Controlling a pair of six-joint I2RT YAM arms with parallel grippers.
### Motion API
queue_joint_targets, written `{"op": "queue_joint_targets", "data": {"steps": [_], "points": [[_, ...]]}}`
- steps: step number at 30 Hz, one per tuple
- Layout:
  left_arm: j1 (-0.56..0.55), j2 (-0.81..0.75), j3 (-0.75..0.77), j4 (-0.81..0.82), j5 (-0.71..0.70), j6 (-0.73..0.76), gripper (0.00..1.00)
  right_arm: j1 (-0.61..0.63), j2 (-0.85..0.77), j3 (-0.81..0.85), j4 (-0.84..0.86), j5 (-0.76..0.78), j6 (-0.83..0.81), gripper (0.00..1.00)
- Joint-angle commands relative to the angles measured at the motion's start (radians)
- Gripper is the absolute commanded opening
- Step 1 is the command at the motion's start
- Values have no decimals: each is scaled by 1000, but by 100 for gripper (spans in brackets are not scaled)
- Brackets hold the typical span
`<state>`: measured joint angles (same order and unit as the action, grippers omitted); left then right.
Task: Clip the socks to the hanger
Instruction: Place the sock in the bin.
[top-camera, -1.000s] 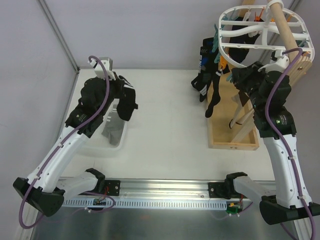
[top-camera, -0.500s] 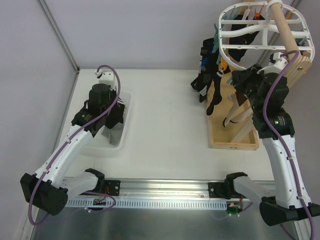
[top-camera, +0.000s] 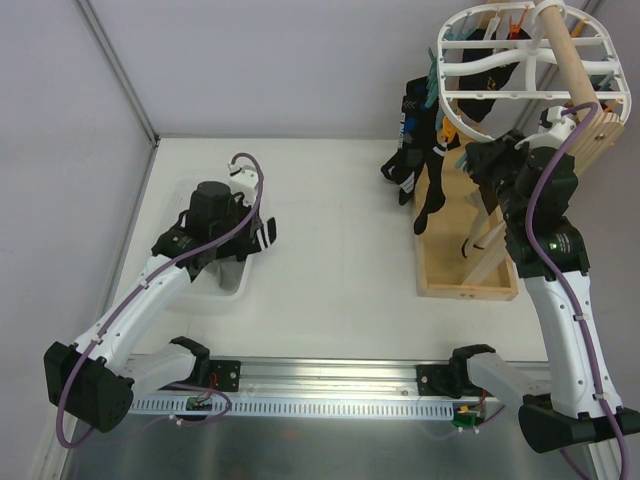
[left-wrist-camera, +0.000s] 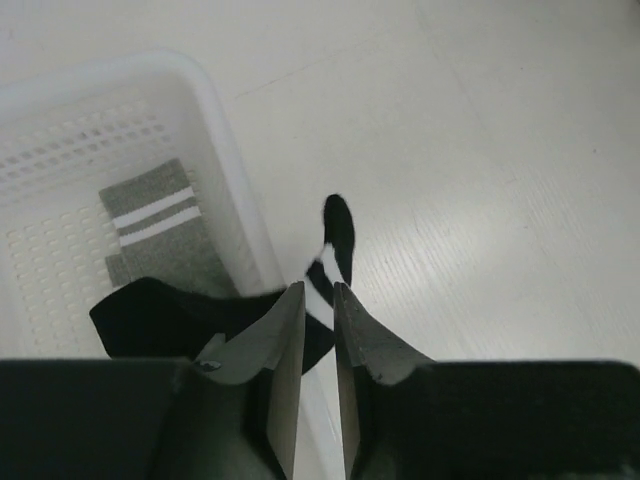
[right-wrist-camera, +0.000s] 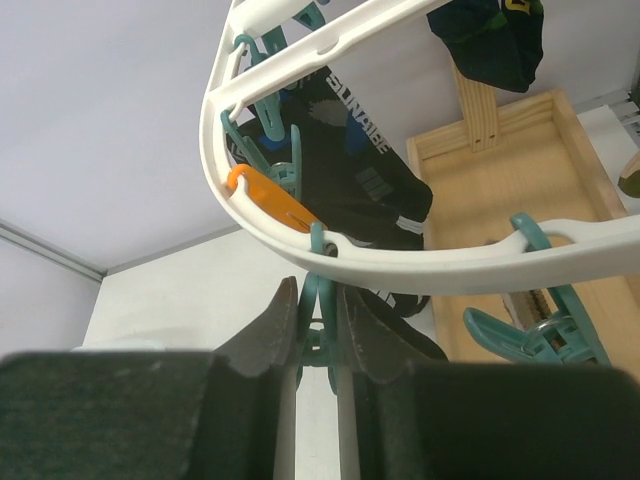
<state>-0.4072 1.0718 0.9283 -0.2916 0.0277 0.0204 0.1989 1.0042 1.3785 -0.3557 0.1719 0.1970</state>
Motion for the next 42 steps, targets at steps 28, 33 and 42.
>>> {"op": "queue_joint_targets", "data": {"steps": [28,33,42], "points": [[-33,95,86,-265,-304,-471,87,-13,-72,-36,-32,20,-18,1],[-25,146,86,-238,-302,-436,73,-13,-93,-41,-35,37,-22,1],[-9,238,72,-158,-278,-402,56,-13,-113,-47,-49,46,-28,1]]}}
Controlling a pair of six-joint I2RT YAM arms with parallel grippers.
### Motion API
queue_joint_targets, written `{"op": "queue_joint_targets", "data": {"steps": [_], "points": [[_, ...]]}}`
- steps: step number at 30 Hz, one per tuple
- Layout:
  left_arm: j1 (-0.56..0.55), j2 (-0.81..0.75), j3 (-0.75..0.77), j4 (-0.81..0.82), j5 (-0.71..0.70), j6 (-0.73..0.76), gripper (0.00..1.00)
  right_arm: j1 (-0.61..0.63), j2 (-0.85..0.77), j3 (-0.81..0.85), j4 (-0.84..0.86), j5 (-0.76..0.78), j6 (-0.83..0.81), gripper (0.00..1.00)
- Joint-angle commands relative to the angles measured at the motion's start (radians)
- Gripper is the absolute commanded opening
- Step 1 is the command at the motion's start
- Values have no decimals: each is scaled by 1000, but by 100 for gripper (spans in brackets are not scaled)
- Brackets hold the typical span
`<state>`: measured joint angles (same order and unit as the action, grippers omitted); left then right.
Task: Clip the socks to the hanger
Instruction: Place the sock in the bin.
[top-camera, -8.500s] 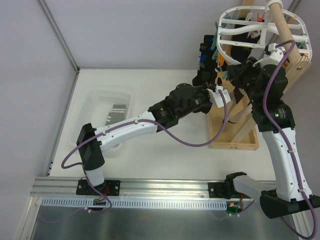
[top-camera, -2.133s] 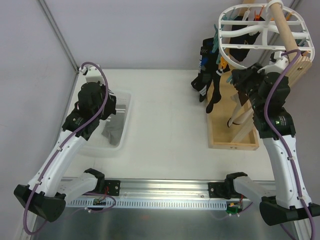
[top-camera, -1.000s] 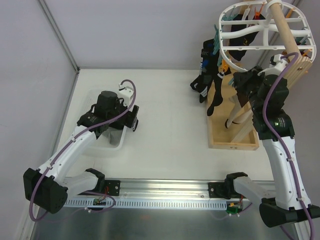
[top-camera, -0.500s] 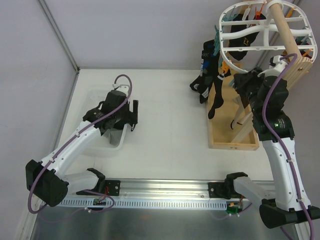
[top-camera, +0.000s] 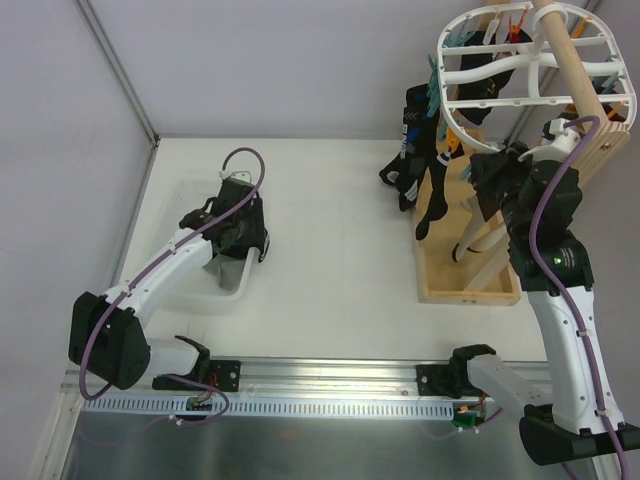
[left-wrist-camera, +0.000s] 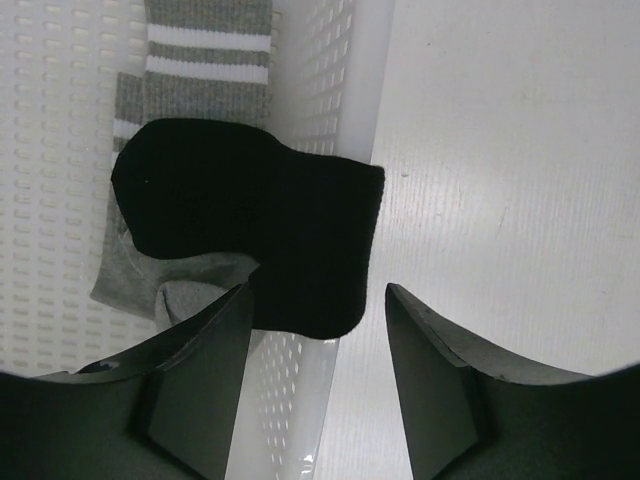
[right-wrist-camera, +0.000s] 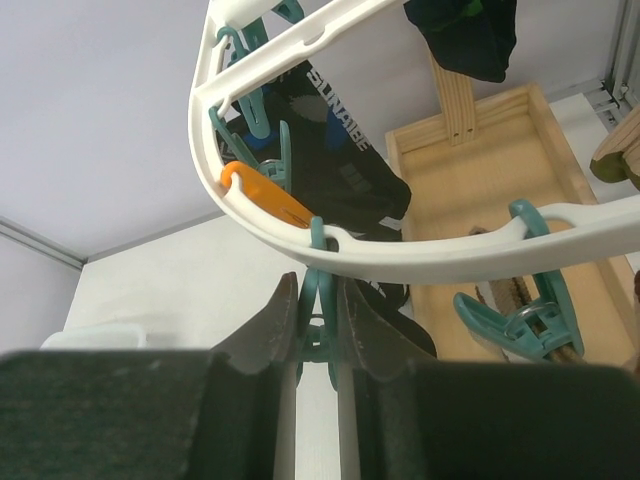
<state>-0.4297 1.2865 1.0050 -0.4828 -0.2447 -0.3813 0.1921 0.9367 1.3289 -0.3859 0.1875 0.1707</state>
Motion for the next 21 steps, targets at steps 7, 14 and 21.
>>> {"op": "queue_joint_targets", "data": {"steps": [7,14,21], "points": [[37,65,-12,75,42,1,34,-8,-61,9,-28,55,-22,1],[66,40,-19,89,68,-5,6,-8,-59,10,-33,58,-20,1],[109,-39,-28,93,104,-17,0,-10,-42,9,-27,43,-10,1]]}}
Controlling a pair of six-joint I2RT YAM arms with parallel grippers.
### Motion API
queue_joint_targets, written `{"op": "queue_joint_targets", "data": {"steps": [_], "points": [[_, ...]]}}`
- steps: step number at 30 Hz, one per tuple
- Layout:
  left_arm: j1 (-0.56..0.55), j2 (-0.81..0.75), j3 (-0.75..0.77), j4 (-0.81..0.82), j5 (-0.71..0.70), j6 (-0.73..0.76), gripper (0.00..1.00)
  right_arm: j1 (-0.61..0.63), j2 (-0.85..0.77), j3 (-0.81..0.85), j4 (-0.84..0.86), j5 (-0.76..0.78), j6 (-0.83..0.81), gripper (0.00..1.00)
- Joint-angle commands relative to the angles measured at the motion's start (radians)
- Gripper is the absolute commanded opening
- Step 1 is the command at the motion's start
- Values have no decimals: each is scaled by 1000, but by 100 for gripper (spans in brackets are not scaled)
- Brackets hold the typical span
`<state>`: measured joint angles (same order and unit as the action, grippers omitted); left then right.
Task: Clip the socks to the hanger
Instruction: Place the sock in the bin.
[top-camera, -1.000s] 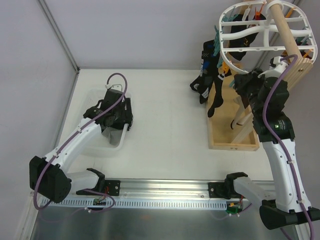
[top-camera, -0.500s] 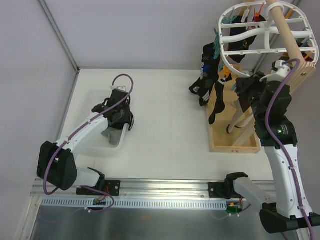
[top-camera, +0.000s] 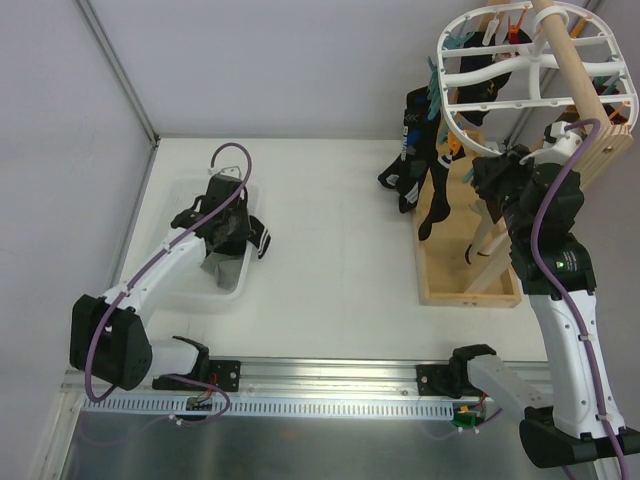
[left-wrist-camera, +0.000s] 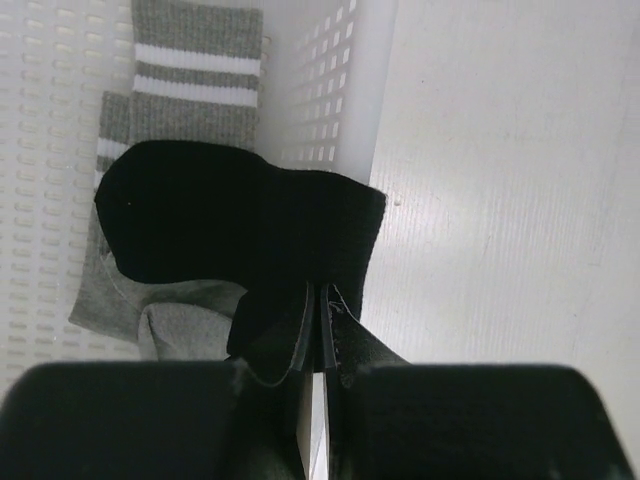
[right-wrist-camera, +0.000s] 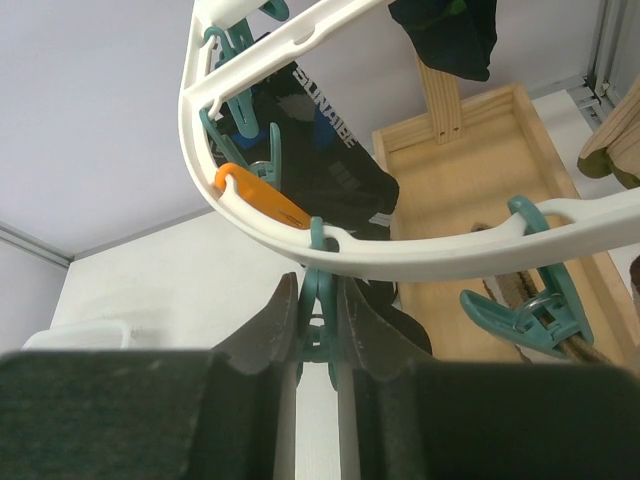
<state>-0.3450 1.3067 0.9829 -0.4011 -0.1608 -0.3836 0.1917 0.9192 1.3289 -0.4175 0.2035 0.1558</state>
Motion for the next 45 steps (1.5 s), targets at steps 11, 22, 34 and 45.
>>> {"op": "queue_joint_targets", "data": {"steps": [11,22,34,45], "points": [[110,-172,-56,16,105,28,0,-9,-19,7,11,24,8,1],[121,-119,-99,-38,-94,8,0,-11,-20,7,5,24,7,1],[135,-72,-107,-47,-68,-14,14,-11,-13,15,5,17,1,1],[135,-208,-49,-154,-3,35,79,-9,-6,9,3,14,1,1]]}}
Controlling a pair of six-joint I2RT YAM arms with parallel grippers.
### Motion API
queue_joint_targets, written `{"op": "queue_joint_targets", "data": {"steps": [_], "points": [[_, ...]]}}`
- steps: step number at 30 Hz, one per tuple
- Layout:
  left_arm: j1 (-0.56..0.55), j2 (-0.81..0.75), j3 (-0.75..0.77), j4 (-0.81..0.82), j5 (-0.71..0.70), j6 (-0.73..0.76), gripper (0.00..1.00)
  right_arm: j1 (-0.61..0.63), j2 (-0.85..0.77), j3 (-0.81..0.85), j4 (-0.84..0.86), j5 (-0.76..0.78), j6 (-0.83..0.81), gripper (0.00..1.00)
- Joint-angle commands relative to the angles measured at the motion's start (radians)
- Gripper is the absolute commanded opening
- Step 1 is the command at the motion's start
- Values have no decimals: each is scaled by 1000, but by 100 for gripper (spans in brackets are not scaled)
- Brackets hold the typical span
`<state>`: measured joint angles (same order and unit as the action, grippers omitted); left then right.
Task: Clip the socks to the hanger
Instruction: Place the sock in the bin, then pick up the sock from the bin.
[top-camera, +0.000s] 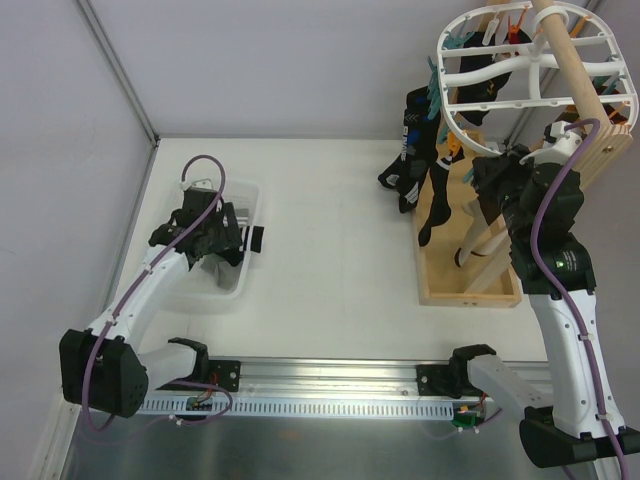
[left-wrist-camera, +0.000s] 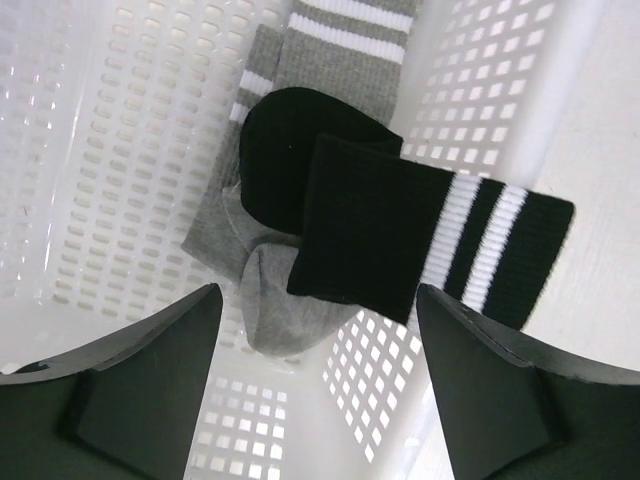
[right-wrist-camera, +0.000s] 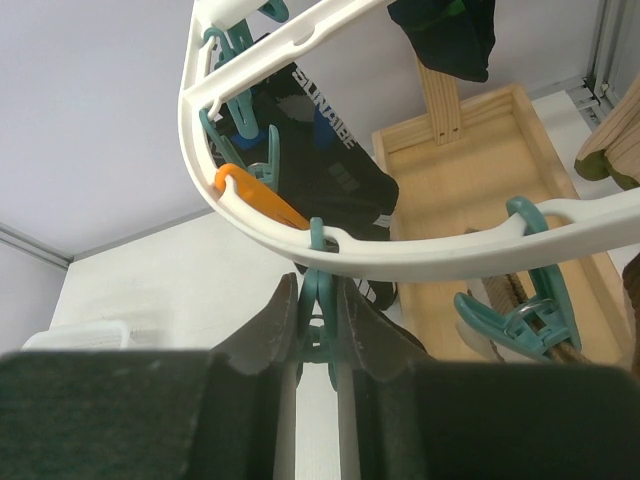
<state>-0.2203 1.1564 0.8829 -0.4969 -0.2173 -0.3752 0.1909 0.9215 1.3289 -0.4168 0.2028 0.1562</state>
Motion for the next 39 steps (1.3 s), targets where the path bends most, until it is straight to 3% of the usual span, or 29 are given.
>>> {"op": "queue_joint_targets", "data": {"steps": [1,8,11,20,24,30,39], "points": [[10,-64,59,-74,68,47,80,-8,-7,9,4,15,-1,1],[4,-104,119,-181,214,202,79,-10,0,4,7,10,-3,1],[-69,-110,132,-181,193,219,79,-10,5,-3,9,4,0,1],[-474,22,160,-186,-295,324,77,-10,-27,-20,-4,43,-15,1],[-585,94,156,-184,-471,396,77,-11,-32,-25,-5,46,-20,1],[-685,221,107,-123,-675,533,76,-11,-33,-33,-5,41,-17,1],[-725,365,70,-23,-774,668,73,-13,-58,-43,-11,63,-30,1]]}}
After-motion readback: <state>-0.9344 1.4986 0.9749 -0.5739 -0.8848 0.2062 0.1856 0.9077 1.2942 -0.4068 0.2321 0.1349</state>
